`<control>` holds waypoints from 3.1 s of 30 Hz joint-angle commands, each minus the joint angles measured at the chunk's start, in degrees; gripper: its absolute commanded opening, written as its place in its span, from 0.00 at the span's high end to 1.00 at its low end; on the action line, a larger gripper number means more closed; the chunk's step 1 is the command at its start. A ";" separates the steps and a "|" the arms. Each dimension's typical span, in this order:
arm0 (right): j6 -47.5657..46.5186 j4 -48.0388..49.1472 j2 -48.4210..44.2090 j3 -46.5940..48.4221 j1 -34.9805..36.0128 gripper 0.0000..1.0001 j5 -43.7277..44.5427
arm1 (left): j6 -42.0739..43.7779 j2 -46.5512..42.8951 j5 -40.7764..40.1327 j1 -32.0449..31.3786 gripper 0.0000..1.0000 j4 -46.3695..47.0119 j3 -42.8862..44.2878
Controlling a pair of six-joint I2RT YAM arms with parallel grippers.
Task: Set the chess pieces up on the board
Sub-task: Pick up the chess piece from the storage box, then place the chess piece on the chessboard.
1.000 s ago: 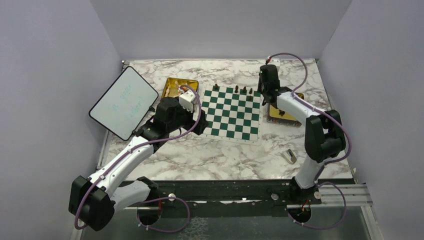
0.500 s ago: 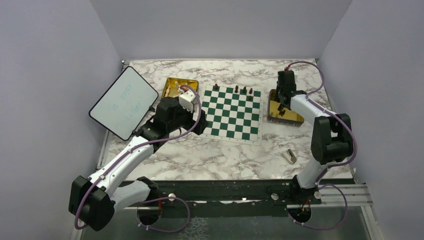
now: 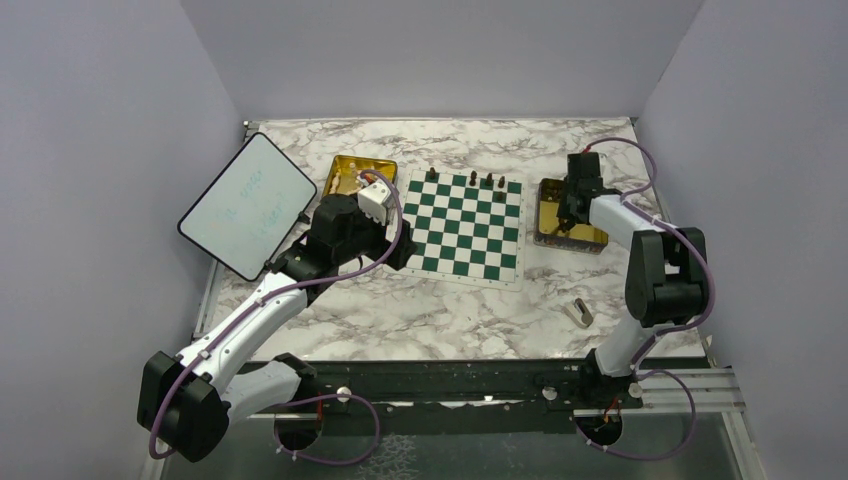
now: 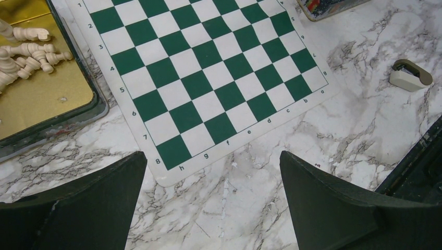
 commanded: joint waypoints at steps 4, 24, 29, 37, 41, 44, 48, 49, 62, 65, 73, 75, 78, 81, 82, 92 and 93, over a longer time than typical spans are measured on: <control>1.22 0.23 1.38 -1.03 -0.78 0.65 -4.00 | 0.07 -1.11 -0.59 -0.19 0.01 1.28 -0.54; 0.43 -0.87 2.99 0.01 -0.97 0.80 -2.76 | -0.02 -0.91 -0.38 -0.19 0.01 1.36 -0.52; 0.32 -2.29 1.73 1.11 -0.97 0.88 -1.84 | 0.07 -1.61 -0.45 -0.19 0.01 1.32 -0.61; 0.41 -5.10 -0.97 3.36 -0.88 0.91 -2.62 | 0.07 -1.49 -0.40 -0.19 0.01 1.32 -0.61; 0.53 -6.33 -1.69 4.37 -0.89 0.92 -3.25 | -0.03 -1.18 -0.39 -0.19 0.01 1.35 -0.61; 0.24 -6.51 -2.20 4.93 -0.87 0.92 -4.48 | -0.02 -1.05 -0.38 -0.19 0.01 1.37 -0.60; 0.54 -7.53 -2.67 6.66 -0.79 0.92 -5.69 | -0.02 -0.90 -0.49 -0.19 0.01 1.41 -0.52; 0.58 -7.68 -2.87 7.07 -0.80 0.92 -6.11 | -0.02 -0.89 -0.49 -0.17 0.01 1.41 -0.52; 1.30 -8.09 -4.80 13.34 3.09 0.92 -11.17 | 0.25 -1.05 -1.19 -0.19 0.01 1.45 -0.70; 1.36 -8.25 -3.48 15.70 5.27 0.92 -11.32 | 0.29 -1.15 -1.20 -0.19 0.01 1.41 -0.61; 2.31 -3.45 2.64 19.78 12.86 0.92 -10.54 | 0.32 -1.63 -1.21 -0.19 0.01 1.41 -0.62; 3.04 -3.13 5.54 21.75 14.23 0.91 -11.16 | 0.33 -1.73 -1.14 -0.19 0.01 1.41 -0.61; 3.61 -2.97 9.79 24.70 16.26 0.91 -11.31 | 0.33 -1.85 -1.13 -0.19 0.01 1.41 -0.69; 3.82 -1.55 13.17 26.89 17.55 0.91 -11.33 | 0.33 -1.91 -1.26 -0.19 0.01 1.45 -0.63; 3.91 -1.52 14.23 27.70 17.87 0.91 -11.27 | 0.33 -1.99 -1.15 -0.19 0.01 1.41 -0.61; 4.81 -0.98 21.57 30.96 18.27 0.91 -9.94 | 0.25 -2.29 -1.03 -0.28 0.01 1.41 -0.61; 4.81 -1.04 21.86 31.03 18.27 0.91 -9.56 | 0.25 -2.32 -1.04 -0.28 0.01 1.41 -0.61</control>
